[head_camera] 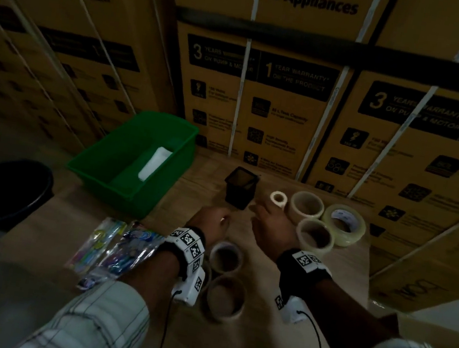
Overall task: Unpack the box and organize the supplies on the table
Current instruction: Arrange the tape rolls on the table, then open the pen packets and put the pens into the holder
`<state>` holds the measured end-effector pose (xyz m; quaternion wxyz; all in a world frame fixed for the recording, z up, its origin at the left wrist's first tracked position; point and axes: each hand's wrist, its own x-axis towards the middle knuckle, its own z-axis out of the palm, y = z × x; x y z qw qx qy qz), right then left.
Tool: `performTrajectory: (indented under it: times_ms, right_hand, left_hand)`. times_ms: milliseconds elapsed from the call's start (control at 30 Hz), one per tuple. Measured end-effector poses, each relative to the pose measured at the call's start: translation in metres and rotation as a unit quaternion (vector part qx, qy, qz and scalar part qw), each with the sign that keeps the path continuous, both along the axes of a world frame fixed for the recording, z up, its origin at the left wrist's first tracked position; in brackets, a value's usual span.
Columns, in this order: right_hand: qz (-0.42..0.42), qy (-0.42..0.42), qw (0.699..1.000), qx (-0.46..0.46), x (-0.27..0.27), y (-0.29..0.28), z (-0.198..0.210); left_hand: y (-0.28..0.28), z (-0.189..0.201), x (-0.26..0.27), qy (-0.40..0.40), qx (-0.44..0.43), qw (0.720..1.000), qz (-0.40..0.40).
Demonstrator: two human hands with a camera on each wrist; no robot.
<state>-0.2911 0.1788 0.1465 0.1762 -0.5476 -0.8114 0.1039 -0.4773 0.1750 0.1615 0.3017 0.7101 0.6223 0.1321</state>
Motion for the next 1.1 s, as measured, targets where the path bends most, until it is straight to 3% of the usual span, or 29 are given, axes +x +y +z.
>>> performTrajectory:
  times_ms: [133, 233, 433, 700, 833, 900, 1000, 1100]
  right_hand:
    - [0.037, 0.02, 0.999, 0.001, -0.05, -0.033, 0.004]
    - [0.036, 0.036, 0.998, -0.02, -0.093, -0.061, 0.004]
    - [0.028, -0.005, 0.999, -0.037, -0.163, -0.105, 0.011]
    - [0.003, -0.077, 0.996, -0.04, -0.222, -0.147, 0.002]
    - [0.022, -0.082, 0.992, -0.095, -0.24, -0.155, -0.008]
    - [0.038, -0.13, 0.984, -0.117, -0.248, -0.154, -0.016]
    - [0.044, -0.171, 0.97, -0.165, -0.264, -0.145, -0.032]
    - [0.034, -0.159, 0.965, -0.204, -0.277, -0.142, -0.045]
  left_hand:
    - [-0.026, -0.002, -0.05, -0.034, -0.009, 0.999, 0.017]
    - [-0.053, 0.004, -0.099, -0.009, 0.007, 1.0, 0.003]
    - [-0.091, -0.001, -0.18, -0.031, 0.014, 0.999, 0.013]
    - [-0.12, -0.013, -0.235, -0.01, 0.002, 1.0, -0.023]
    - [-0.12, -0.031, -0.245, 0.034, -0.006, 0.999, -0.027]
    - [-0.121, -0.042, -0.247, 0.087, -0.01, 0.996, -0.019]
    - [-0.124, -0.056, -0.252, 0.193, -0.058, 0.979, -0.01]
    - [-0.123, -0.072, -0.257, 0.221, -0.099, 0.97, -0.009]
